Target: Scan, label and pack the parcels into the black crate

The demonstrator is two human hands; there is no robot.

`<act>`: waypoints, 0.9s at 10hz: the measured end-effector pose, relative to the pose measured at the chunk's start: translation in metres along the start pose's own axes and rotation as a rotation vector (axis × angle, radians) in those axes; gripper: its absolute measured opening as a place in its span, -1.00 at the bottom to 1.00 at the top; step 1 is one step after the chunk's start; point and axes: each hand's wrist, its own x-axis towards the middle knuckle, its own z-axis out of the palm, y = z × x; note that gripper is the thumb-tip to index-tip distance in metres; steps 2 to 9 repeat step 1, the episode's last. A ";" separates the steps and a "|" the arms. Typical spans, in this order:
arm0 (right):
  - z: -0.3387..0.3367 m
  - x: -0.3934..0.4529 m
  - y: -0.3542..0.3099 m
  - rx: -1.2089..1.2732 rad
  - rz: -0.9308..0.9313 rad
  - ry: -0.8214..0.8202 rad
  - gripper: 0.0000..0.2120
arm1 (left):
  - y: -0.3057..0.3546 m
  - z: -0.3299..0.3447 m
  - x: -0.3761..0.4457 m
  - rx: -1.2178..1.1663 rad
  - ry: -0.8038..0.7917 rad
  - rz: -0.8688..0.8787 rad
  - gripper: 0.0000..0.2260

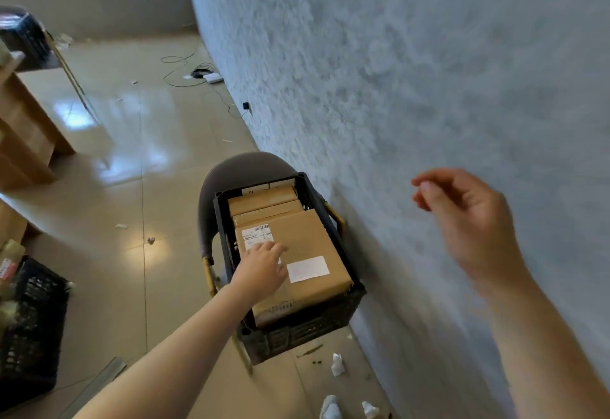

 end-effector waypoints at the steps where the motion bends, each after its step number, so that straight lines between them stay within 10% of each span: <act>1: -0.069 -0.010 -0.105 0.193 -0.255 0.086 -0.92 | -0.001 0.013 -0.018 0.047 -0.111 -0.025 -0.57; 9: -0.069 -0.010 -0.105 0.193 -0.255 0.086 -0.92 | -0.001 0.013 -0.018 0.047 -0.111 -0.025 -0.57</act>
